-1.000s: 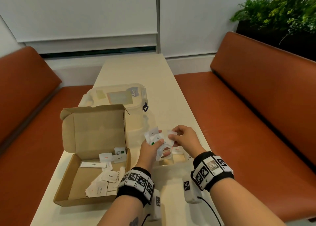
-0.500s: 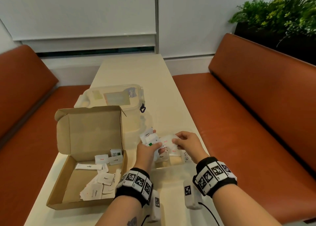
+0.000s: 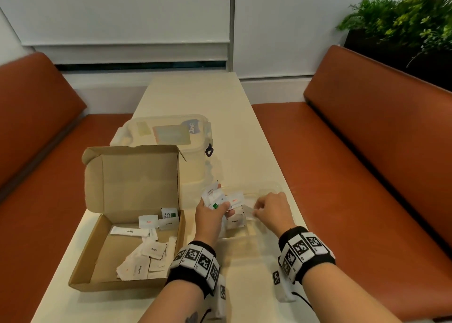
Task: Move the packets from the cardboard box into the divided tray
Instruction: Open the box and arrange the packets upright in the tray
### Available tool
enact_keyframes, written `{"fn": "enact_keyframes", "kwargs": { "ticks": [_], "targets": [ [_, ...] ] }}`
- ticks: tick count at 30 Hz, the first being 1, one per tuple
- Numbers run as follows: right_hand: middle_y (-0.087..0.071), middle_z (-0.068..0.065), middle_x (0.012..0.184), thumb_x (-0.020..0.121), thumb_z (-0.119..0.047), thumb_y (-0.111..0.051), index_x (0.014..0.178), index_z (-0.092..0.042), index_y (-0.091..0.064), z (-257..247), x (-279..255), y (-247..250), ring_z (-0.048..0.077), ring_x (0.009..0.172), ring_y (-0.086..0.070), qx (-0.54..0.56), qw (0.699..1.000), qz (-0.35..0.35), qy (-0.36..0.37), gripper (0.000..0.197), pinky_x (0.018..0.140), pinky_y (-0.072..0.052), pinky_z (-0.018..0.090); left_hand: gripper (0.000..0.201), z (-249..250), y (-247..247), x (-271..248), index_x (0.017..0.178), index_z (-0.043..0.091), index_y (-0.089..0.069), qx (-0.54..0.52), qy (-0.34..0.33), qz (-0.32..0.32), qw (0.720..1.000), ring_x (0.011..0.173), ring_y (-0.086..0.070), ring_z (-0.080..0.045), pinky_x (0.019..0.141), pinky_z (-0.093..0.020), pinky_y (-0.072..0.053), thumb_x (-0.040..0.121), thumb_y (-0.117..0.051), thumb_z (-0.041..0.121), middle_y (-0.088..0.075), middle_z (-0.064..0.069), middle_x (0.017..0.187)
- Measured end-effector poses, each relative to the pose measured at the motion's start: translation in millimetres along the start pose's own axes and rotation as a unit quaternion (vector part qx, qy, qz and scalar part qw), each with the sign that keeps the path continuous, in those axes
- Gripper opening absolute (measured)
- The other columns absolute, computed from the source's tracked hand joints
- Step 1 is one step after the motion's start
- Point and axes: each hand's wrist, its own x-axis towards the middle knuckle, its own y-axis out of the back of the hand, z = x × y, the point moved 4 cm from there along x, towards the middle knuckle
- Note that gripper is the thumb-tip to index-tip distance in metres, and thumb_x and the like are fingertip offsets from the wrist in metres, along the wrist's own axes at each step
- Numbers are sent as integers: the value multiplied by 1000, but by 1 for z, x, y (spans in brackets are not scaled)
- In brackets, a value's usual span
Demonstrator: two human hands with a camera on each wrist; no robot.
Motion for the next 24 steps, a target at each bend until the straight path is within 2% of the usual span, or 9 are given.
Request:
{"fn": "enact_keyframes", "kwargs": {
  "ticks": [2,4,6,9,14,19,24],
  "targets": [
    [-56,2,106,86,-27,-64,87,-22,-73,-1,1,-1,22,109,-40,-70,997,12,20,11,84,-38,24,53,-1,1,0,118,22,-60,-6,-1,-4,1000,76,-72,-16,58,-24,-56,80,-61,-15,-66,-10,103],
    [-53,2,112,88,-30,-62,94,-19,-74,-1,2,-3,23,111,-38,-105,994,7,29,17,88,-42,26,53,-1,2,1,114,25,-62,-8,0,-5,1000,78,-72,-16,59,-24,-56,80,-61,-15,-66,-8,103],
    [-52,3,114,90,-27,-60,98,-16,-73,-4,3,-3,23,112,-37,-125,991,-1,40,19,86,-44,27,52,-2,2,2,112,26,-63,-4,0,-6,1000,80,-72,-16,61,-25,-57,79,-62,-14,-67,-8,103],
    [-50,6,116,94,-17,-54,103,-11,-71,-10,5,-3,25,113,-37,-176,982,-16,68,21,84,-46,28,53,-2,1,1,119,23,-62,1,4,-13,1000,82,-71,-18,62,-26,-56,80,-61,-14,-67,-6,103],
    [-49,9,121,93,-4,-49,107,-5,-66,-21,10,-4,28,117,-36,-240,964,-49,100,22,85,-46,31,56,-2,1,1,123,21,-60,15,6,-18,1000,85,-69,-20,62,-25,-56,80,-61,-14,-66,-7,105],
    [-48,10,123,94,-6,-51,109,-3,-64,-26,15,-5,28,119,-36,-269,953,-68,121,20,90,-46,31,57,-2,0,0,123,21,-59,19,8,-24,1000,85,-69,-21,62,-25,-56,79,-61,-16,-65,-8,107],
    [-50,8,118,92,-6,-49,107,-9,-63,-25,11,-4,26,114,-39,-246,959,-40,131,20,84,-45,32,56,-3,1,2,122,21,-60,21,9,-25,999,81,-71,-19,62,-27,-57,79,-61,-15,-67,-5,101]
  ]
}}
